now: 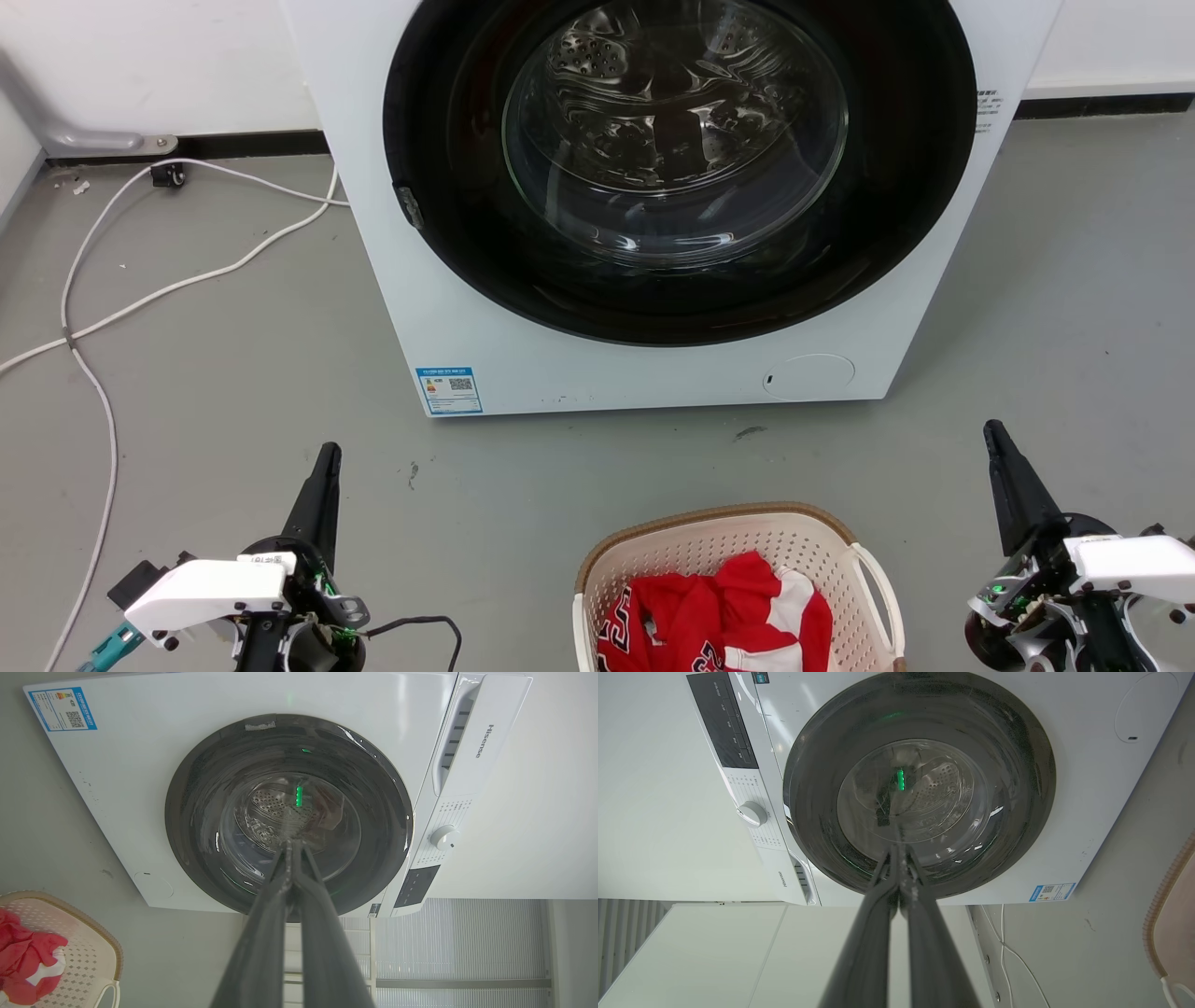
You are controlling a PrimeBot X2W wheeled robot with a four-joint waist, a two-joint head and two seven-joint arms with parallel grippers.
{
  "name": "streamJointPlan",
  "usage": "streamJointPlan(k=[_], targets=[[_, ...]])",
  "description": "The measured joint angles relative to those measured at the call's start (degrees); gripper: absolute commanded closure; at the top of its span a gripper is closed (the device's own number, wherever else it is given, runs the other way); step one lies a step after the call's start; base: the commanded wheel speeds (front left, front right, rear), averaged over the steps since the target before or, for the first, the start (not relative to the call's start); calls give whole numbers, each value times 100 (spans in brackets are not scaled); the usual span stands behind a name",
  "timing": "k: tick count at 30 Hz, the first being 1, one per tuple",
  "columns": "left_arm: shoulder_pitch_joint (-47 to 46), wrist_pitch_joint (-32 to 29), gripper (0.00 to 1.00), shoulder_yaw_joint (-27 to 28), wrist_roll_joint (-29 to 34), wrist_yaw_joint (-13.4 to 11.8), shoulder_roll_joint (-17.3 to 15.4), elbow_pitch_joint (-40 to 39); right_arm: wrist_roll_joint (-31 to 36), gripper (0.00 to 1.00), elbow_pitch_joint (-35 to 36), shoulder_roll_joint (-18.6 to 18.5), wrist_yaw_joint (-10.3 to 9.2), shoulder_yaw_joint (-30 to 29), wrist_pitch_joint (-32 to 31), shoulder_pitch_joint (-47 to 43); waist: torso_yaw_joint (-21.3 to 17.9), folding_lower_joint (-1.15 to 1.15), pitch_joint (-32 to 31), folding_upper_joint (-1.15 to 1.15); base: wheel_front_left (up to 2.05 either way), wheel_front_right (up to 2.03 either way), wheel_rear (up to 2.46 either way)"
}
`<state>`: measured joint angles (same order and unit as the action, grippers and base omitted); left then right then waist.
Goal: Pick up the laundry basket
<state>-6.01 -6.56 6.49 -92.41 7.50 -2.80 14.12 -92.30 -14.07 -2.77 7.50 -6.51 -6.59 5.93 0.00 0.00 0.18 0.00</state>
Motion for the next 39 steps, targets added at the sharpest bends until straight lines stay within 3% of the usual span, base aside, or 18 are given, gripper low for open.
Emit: streamJointPlan(k=[16, 17, 26, 39], targets=[[0, 0, 100, 0, 0, 0, 0, 0, 0, 100, 0, 0, 0, 0, -1, 0, 0, 0, 0, 0, 0, 0, 0], [1, 0, 0, -1, 0, -1, 1, 4, 1, 0, -4, 0, 0, 0, 0, -1, 0, 0, 0, 0, 0, 0, 0], [182, 166, 0, -25, 263, -2, 33, 79, 279, 0, -109, 15, -1, 25, 160, -199, 1, 0, 6, 0, 0, 0, 0], [203, 505, 0, -98, 1700, -166, 30, -293, 2152, 0, 403, 15, -1, 238, 509, -274, 7, 0, 22, 0, 0, 0, 0]])
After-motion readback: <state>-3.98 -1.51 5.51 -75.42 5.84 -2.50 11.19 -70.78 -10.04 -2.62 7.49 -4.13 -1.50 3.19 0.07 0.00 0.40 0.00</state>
